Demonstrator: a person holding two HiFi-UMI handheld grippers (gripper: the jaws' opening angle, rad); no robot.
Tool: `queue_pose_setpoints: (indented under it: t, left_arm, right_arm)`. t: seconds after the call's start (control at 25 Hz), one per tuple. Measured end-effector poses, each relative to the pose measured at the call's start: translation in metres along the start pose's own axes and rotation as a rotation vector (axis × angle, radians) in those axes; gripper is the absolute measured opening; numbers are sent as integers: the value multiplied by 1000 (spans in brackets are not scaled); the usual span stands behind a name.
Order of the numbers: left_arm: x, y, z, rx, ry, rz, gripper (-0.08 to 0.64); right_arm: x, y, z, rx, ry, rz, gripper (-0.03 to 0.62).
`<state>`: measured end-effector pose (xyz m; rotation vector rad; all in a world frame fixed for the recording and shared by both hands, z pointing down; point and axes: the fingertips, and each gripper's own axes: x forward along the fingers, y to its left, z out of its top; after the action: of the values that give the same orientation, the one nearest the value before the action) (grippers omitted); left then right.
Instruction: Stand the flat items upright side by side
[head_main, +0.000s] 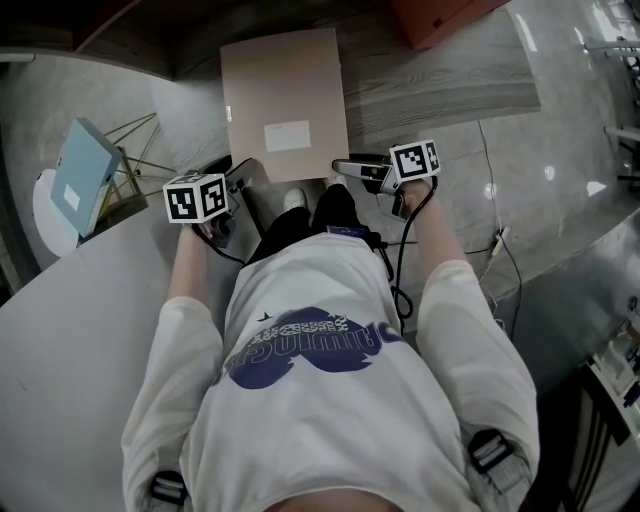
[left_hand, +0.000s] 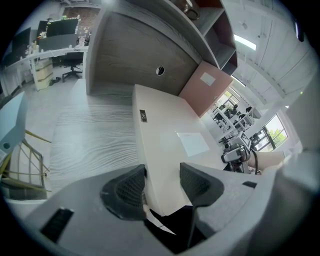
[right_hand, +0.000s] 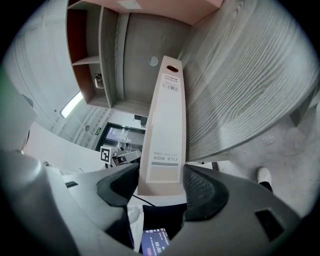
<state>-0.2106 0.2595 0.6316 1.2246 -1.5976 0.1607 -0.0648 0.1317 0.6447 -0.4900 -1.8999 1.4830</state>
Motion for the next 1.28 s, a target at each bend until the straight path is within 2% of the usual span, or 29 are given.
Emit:
queue_pose_setpoints:
  t: [0.48, 0.64, 0.84, 1.28]
  left_arm:
    - [-9, 2, 5, -16, -56, 10, 225]
    - [-13, -1, 15, 8, -82, 17, 222]
    - [-15, 2, 33, 19, -128, 37, 221]
    - [-21, 2, 42, 85, -193, 71, 221]
  right_arm:
    - [-2, 25, 9, -106, 76, -89, 281]
    - [-4, 34, 17, -208, 129, -135, 281]
    - [-2, 44, 41, -314, 140, -167, 281]
    - [1, 49, 59, -577, 232, -259, 282]
